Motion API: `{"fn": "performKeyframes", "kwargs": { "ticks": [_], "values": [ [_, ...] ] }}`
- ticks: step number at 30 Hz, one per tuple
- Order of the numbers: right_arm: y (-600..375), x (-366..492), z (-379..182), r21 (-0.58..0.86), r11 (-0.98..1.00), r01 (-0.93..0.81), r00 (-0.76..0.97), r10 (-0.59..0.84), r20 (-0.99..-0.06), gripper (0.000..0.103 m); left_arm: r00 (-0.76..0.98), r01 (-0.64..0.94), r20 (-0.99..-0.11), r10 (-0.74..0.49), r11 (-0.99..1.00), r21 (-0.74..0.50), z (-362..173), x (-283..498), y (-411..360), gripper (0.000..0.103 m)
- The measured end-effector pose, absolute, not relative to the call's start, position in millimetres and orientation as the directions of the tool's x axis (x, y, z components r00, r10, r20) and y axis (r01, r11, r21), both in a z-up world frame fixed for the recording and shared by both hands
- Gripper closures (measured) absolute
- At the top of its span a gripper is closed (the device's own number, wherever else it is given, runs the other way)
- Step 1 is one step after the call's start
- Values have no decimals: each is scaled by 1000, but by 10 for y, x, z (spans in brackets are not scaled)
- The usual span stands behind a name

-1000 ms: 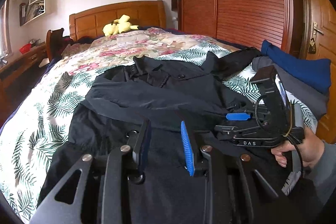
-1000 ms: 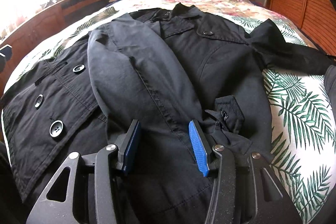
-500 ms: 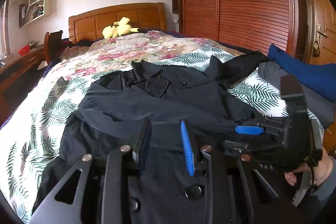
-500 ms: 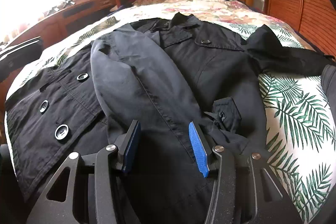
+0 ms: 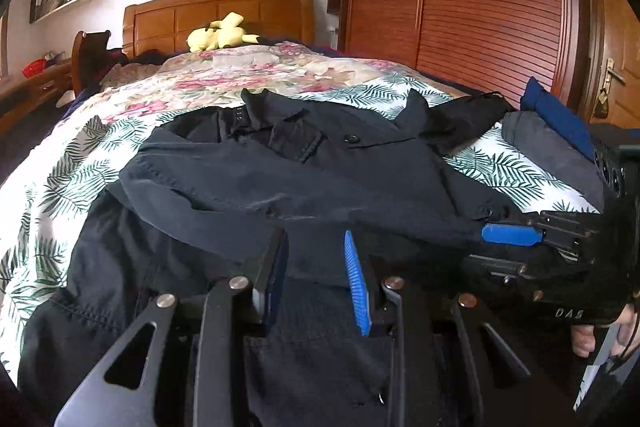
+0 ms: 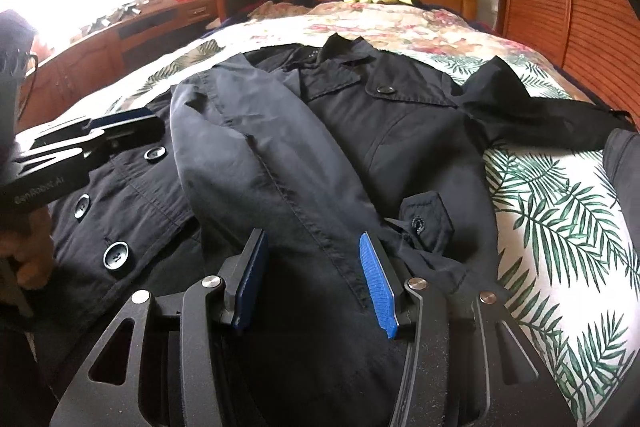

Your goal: Fold large clothes

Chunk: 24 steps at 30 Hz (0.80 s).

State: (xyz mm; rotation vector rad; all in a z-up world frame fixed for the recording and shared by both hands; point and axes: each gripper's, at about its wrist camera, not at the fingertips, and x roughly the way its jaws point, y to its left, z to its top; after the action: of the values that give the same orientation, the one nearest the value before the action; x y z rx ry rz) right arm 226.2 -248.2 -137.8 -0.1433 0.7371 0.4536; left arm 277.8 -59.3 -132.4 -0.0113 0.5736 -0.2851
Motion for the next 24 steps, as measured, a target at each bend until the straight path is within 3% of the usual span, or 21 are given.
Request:
{"fn": "performKeyframes", "kwargs": {
  "ticks": [6,13,24],
  "values": [
    [-2609,2303,-1048,28,896,-443,661,348,-665,53,803,283,-523,-286,955,-89,-1285,2734,-555,76],
    [-2921,2826,-638,-110,936,-334,751,194,-632,45,817,257,-514,-261,963,-82,-1171,2712,-372,76],
    [-3629,3929,-1125,-93,988,-120,669,11,-743,45,836,222,-496,-236,971,-88,-1069,2705,-30,76]
  ]
}}
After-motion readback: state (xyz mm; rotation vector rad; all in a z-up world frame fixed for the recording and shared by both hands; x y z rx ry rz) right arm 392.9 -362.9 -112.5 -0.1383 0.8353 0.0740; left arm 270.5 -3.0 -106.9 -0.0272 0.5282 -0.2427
